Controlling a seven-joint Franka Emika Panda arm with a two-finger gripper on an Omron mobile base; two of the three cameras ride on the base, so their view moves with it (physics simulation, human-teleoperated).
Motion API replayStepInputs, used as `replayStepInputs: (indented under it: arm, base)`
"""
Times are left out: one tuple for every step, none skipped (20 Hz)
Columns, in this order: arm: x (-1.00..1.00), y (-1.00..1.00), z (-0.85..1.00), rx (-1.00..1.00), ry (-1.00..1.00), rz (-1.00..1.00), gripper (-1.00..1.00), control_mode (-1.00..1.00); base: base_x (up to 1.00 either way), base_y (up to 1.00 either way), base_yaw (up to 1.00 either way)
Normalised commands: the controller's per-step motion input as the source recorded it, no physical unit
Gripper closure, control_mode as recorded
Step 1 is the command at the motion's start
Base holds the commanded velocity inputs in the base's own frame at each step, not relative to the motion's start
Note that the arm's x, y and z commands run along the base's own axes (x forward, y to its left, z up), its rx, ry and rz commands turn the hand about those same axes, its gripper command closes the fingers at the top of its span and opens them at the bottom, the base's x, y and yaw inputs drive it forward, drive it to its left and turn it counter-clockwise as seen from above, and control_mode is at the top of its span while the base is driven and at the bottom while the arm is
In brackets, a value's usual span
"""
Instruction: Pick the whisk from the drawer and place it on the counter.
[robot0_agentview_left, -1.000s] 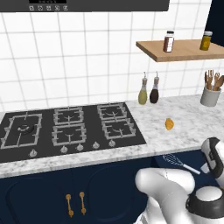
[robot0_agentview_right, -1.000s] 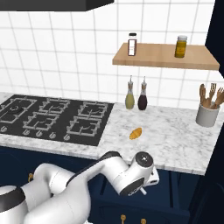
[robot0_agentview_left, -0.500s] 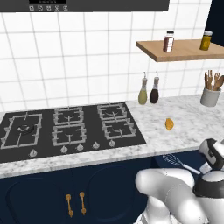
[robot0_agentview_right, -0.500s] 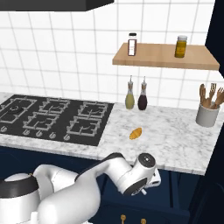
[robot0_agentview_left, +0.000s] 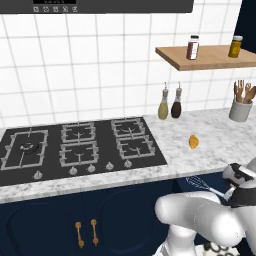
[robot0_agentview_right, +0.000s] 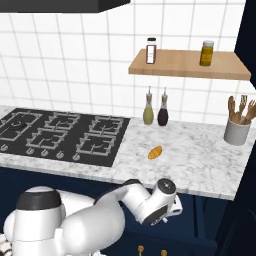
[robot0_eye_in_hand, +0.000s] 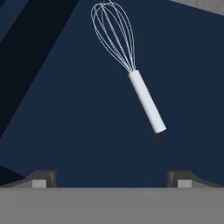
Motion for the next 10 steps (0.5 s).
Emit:
replayStepInputs:
  arm:
    - [0.27,-0.19,-0.15,0.06,0.04,0.00,-1.00,-1.00]
    - [0.26,-0.25,-0.13,0.08,0.04,0.00,-1.00,-1.00]
    - [0.28,-0.26,-0.14,0.08,0.05,0.00,-1.00,-1.00]
    - [0.27,-0.27,-0.17,0.08,0.05,0.00,-1.00,-1.00]
    - [0.30,-0.27,-0.17,0.08,0.05,0.00,-1.00,-1.00]
    - [0.33,-0.28,-0.18,0.09,0.05,0.00,-1.00,-1.00]
    - [0.36,-0.28,-0.18,0.09,0.05,0.00,-1.00,-1.00]
    - [0.43,-0.31,-0.16,0.09,0.05,0.00,-1.00,-1.00]
    - [0.46,-0.31,-0.19,0.09,0.05,0.00,-1.00,-1.00]
    - [0.47,-0.29,-0.22,0.08,0.05,0.00,-1.00,-1.00]
  base:
    - [0.00,0.00,0.00]
    - [0.00,0.00,0.00]
    - [0.00,0.00,0.00]
    - [0.00,0.00,0.00]
    - [0.00,0.00,0.00]
    - [0.00,0.00,0.00]
    - [0.00,0.00,0.00]
    - [0.00,0.00,0.00]
    - [0.00,0.00,0.00]
    - [0.00,0.00,0.00]
